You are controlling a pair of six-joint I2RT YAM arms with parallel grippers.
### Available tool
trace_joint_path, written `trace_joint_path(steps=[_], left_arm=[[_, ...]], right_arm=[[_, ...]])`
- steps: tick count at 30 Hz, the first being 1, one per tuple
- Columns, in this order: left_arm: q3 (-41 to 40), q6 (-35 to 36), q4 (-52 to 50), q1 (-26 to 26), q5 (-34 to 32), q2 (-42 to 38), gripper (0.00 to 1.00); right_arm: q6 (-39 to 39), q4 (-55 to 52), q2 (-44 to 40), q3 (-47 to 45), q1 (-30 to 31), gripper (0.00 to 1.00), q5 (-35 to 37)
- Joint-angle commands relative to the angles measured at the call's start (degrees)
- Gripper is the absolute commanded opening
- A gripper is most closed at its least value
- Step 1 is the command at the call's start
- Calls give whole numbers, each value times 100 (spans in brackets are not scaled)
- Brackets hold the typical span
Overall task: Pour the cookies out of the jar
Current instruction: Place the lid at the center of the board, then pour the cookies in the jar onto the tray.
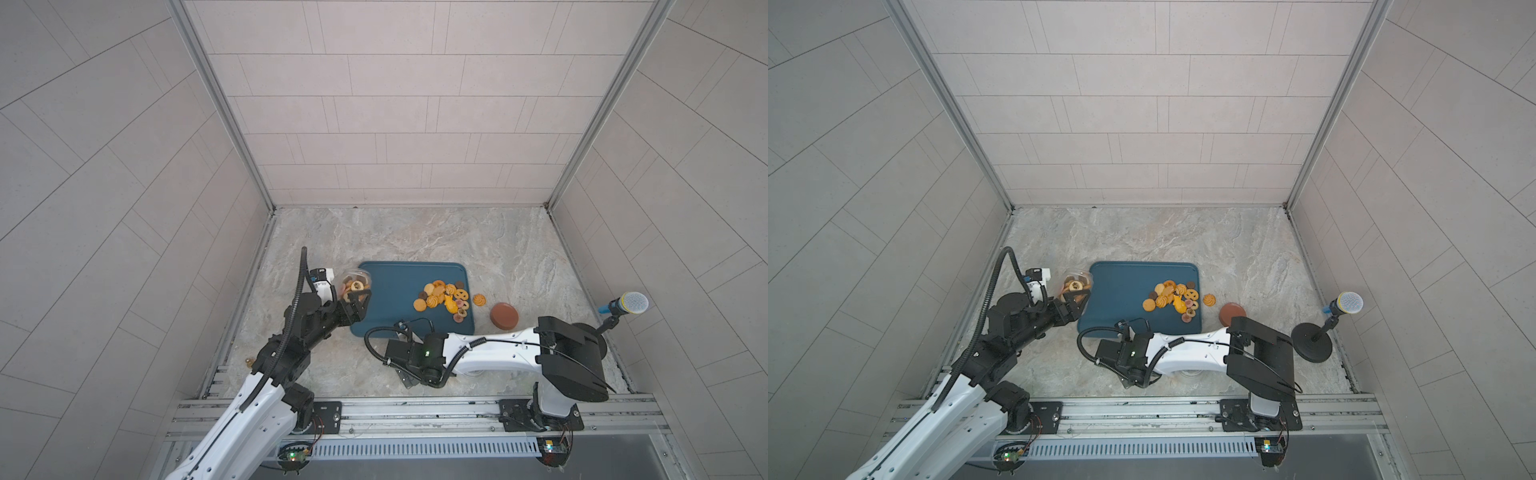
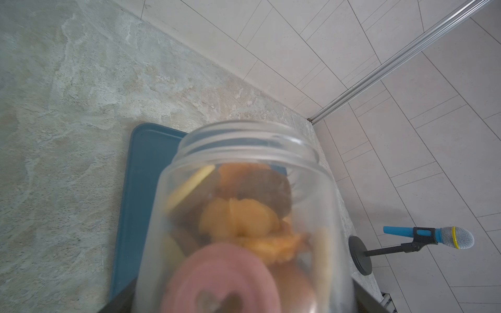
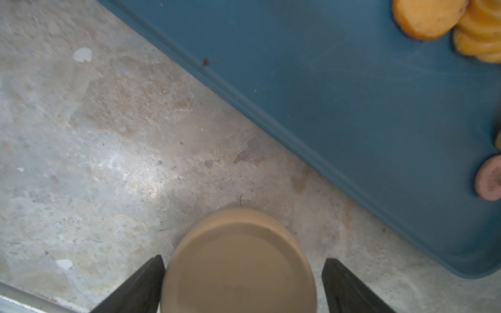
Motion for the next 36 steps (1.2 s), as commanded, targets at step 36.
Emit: trace_joint_path(steps=[36], left_arm=[[94, -579, -413, -413, 483, 2040, 0]], right_arm=[[123, -2197, -4266, -23, -1298, 95, 1512]])
